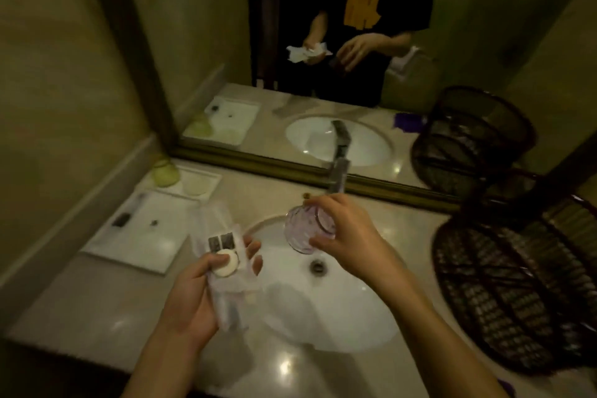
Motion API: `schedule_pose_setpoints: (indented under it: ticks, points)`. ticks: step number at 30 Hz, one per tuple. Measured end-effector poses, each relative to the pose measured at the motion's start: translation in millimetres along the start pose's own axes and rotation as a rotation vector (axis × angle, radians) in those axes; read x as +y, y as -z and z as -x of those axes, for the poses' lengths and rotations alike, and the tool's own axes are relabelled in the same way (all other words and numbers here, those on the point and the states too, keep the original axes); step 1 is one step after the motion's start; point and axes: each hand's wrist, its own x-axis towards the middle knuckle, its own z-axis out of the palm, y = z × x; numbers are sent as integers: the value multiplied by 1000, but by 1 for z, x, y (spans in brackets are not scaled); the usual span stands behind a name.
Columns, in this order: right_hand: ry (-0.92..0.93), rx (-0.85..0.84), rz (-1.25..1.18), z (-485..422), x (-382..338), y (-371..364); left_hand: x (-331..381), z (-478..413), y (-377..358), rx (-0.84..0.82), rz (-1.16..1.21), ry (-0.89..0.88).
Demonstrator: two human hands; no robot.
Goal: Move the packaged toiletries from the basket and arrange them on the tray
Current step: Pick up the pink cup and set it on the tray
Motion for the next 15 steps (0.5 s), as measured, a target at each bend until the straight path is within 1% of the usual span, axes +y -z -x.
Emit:
schedule_pose_setpoints:
  ticks: [4, 7, 11, 15]
  points:
    - [57, -101, -21, -21, -60, -73, 45, 40, 57, 156, 6, -38]
    - [65, -172, -35, -40, -92, -116, 70, 59, 88, 223, 34, -88]
    - [66, -179, -2, -88, -115, -158, 94, 67, 109, 251, 58, -111]
    - [38, -173, 20, -156, -119, -194, 113, 57, 125, 308, 50, -127]
